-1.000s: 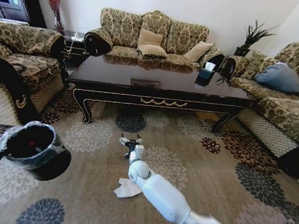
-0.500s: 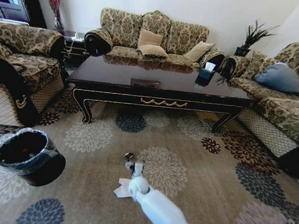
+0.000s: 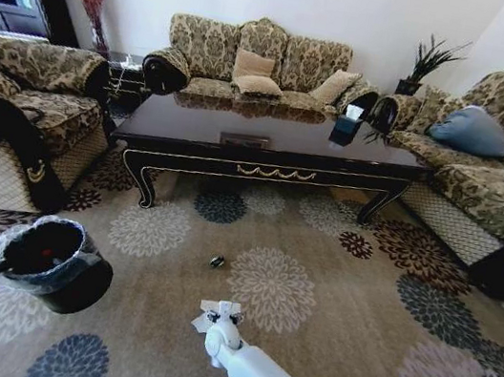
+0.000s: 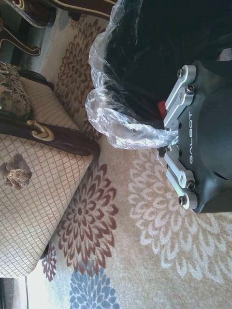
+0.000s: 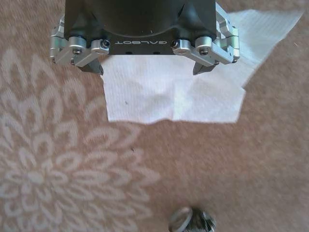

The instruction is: Move to the front of the table and pick up the trash from the floor, then place it into the trash bin.

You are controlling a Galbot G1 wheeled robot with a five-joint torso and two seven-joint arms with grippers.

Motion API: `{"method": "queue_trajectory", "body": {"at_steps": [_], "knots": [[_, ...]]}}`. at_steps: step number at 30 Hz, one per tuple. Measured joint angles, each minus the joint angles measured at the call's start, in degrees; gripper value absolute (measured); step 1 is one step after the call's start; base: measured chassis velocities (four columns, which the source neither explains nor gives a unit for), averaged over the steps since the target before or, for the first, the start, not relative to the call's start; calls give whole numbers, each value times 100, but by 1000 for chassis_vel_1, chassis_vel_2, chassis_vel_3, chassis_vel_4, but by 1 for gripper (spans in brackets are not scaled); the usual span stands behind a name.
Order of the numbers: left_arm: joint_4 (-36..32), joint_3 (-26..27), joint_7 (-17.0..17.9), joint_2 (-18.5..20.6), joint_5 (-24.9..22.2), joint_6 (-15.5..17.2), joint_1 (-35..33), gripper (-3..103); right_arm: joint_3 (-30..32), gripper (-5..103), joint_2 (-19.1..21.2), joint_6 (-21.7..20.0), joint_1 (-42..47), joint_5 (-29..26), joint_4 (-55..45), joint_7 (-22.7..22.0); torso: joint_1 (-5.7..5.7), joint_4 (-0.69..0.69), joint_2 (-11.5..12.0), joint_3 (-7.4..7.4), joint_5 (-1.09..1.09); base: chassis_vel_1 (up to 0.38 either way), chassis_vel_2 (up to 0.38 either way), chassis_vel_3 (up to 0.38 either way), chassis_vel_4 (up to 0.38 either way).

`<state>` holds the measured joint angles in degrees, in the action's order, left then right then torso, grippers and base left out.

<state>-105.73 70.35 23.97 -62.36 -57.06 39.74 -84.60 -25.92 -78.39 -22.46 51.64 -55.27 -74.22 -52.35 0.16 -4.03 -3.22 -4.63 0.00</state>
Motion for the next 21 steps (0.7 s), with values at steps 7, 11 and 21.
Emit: {"method": "queue_trajectory", "body": {"at_steps": [7,11,21], "knots": [[-37,3,6,-3,25,0,-32,4,109,103,-2,-7,48,49,144,193,0,1,0,0,0,0,0,0,0],[-72,3,8,-24,33,0,-36,4,122,89,30,-2,54,103,162,315,0,0,0,0,0,0,0,0,0],[-72,-12,14,-43,63,0,-33,4,78,57,39,-1,101,200,123,344,0,0,0,0,0,0,0,0,0]]}}
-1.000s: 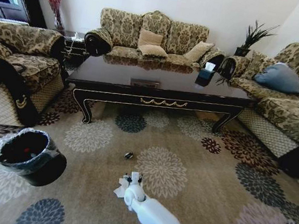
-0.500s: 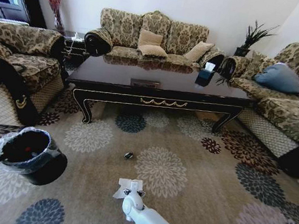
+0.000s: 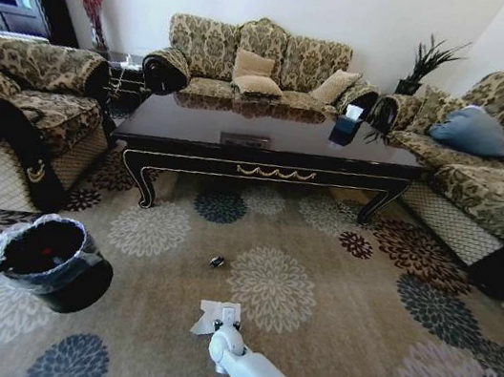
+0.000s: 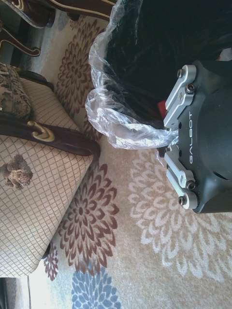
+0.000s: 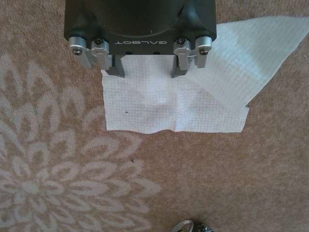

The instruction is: Move to the front of the table and pick up the trash from the floor, then place it into the trash bin.

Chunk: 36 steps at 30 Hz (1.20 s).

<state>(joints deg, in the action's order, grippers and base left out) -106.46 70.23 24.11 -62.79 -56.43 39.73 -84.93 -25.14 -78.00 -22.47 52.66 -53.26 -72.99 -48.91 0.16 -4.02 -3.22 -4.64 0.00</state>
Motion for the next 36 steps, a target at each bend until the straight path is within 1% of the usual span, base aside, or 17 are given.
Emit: {"method": "queue_trajectory", "body": {"at_steps": [3,4,7,9,12,13,14,15,29,33,35,36], "knots": [[23,-12,0,-12,28,-17,0,4,-30,40,27,3,19,35,-57,8,0,0,0,0,0,0,0,0,0],[23,-12,0,-12,28,-17,0,4,-30,40,27,3,19,35,-57,8,0,0,0,0,0,0,0,0,0],[43,-31,4,-20,48,-27,6,4,-54,25,51,5,22,58,-105,12,0,0,0,0,0,0,0,0,0],[44,-34,4,-21,48,-28,8,4,-54,25,53,6,22,63,-107,13,0,0,0,0,0,0,0,0,0],[44,-42,5,-26,51,-31,13,4,-55,8,67,17,23,95,-144,16,0,0,0,0,0,0,0,0,0],[44,-42,5,-26,51,-31,13,4,-55,8,67,17,23,95,-144,16,0,0,0,0,0,0,0,0,0],[43,-42,6,-26,52,-31,14,4,-56,4,73,22,24,102,-163,18,0,0,0,0,0,0,0,0,0],[45,-42,8,-26,54,-32,15,4,-59,2,81,25,26,108,-183,19,0,0,0,0,0,0,0,0,0],[71,-73,13,-45,94,-41,25,4,-41,0,186,46,59,132,-486,2,0,0,0,0,0,0,0,0,0],[71,-79,13,-46,101,-43,30,4,59,0,156,58,100,134,-413,-162,0,0,0,0,0,0,0,0,0],[71,-85,13,-46,109,-44,31,4,168,-1,114,57,128,45,-375,-284,0,0,0,0,0,0,0,0,0],[71,-91,13,-46,116,-44,32,4,226,4,98,52,140,-14,-363,-331,0,0,0,0,0,0,0,0,0]]}}
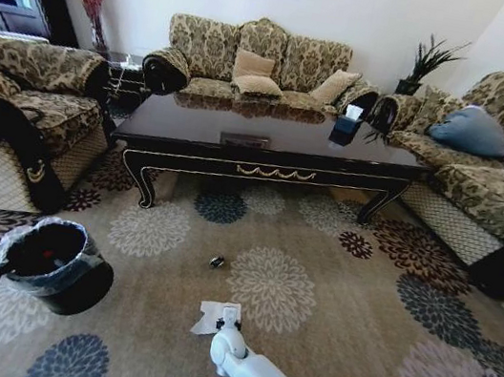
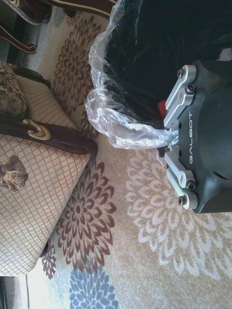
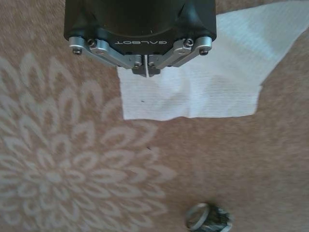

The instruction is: Move to the front of the table and pick up the trash from the floor, then place it into the trash bin.

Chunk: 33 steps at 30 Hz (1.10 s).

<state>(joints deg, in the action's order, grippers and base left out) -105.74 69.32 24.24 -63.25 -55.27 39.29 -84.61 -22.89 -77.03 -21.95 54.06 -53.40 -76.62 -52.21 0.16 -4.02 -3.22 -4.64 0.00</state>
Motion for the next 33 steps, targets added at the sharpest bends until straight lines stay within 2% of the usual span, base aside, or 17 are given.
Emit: {"method": "queue_trajectory", "body": {"at_steps": [3,6,9,13,19,22,24,29,31,33], "knots": [[3,-14,0,-2,14,-2,2,4,111,9,-24,-12,27,-126,14,-60,0,0,0,0,0,0,0,0,0],[6,-40,0,-7,41,-4,16,4,226,26,-36,-30,68,-338,13,-103,0,0,0,0,0,0,0,0,0],[6,-58,0,-11,62,-6,26,4,269,32,-44,-60,98,-443,4,-109,0,0,0,0,0,0,0,0,0],[3,-64,1,-13,72,-6,27,4,277,53,-58,-99,108,-530,-2,-88,0,0,0,0,0,0,0,0,0],[3,-30,1,-8,72,-13,-7,4,203,65,-61,-101,79,-531,-13,101,0,0,0,0,0,0,0,0,0],[8,-5,2,1,72,-22,-24,4,140,50,-72,-101,61,-519,-5,152,0,1,0,0,0,0,0,0,0],[11,-3,2,3,71,-23,-26,4,124,50,-76,-101,60,-512,2,158,0,1,0,0,0,0,0,0,0],[32,0,2,12,69,-31,-25,4,44,23,-71,-101,50,-405,42,181,0,0,0,0,0,0,0,0,0],[38,-3,2,13,69,-32,-21,4,37,23,-64,-102,45,-374,53,191,0,0,0,0,0,0,0,0,0],[43,-18,2,12,72,-33,-11,4,35,12,-51,-101,39,-321,78,215,0,0,0,0,0,0,0,0,0]]}}
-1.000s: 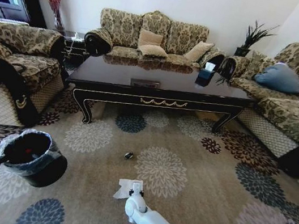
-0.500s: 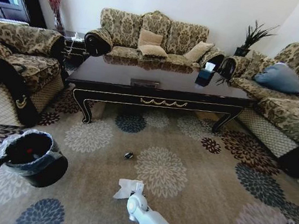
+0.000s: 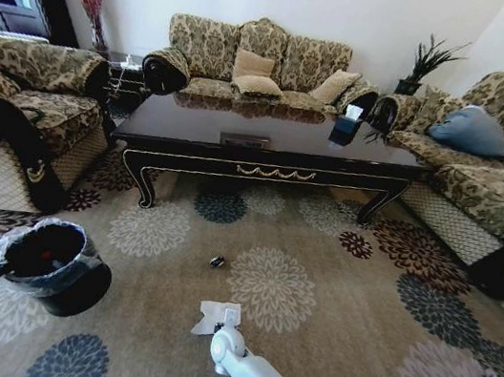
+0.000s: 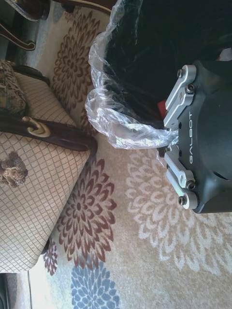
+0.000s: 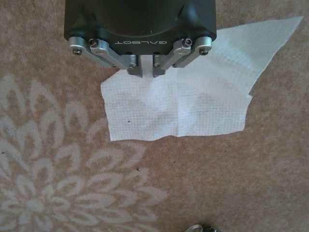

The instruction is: Move to the front of the table and pick up the trash from the floor, then place it into the trash bin.

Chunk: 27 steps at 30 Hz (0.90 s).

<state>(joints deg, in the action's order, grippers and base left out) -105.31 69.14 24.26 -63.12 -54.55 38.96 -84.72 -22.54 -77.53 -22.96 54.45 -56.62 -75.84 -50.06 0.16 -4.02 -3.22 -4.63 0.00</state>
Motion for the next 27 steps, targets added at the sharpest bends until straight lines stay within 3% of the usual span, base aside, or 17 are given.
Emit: {"method": "queue_trajectory", "body": {"at_steps": [3,8,10,13,19,20,22,26,27], "knots": [[4,-20,0,-2,9,-1,11,4,11,3,8,20,-3,57,28,23,0,0,0,0,0,0,0,0,0],[33,-63,-1,-8,57,-5,38,4,108,-1,3,140,0,157,55,-23,0,0,0,0,0,0,0,0,0],[44,-92,-1,-14,90,-10,49,4,190,10,-2,160,20,60,-30,-121,0,0,0,0,0,0,0,0,0],[52,-116,-2,-20,120,-13,58,4,285,15,-14,185,39,-82,-99,-193,0,0,0,0,0,0,0,0,0],[39,-157,-2,-36,178,-14,76,4,498,42,-15,232,71,-267,-47,-291,0,0,0,0,0,0,0,0,0],[34,-161,-3,-35,181,-15,78,4,525,42,-12,232,79,-313,-48,-304,0,0,0,0,0,0,0,0,0],[30,-169,-3,-36,191,-14,84,4,596,47,-5,217,100,-462,-72,-352,0,0,0,0,0,0,0,0,0],[29,-220,-3,-44,237,-15,100,4,818,70,-34,174,148,-885,-123,-415,0,0,0,0,0,0,0,0,0],[28,-235,-2,-51,253,-15,104,4,866,70,-49,173,158,-951,-120,-414,0,0,0,0,0,0,0,0,0]]}}
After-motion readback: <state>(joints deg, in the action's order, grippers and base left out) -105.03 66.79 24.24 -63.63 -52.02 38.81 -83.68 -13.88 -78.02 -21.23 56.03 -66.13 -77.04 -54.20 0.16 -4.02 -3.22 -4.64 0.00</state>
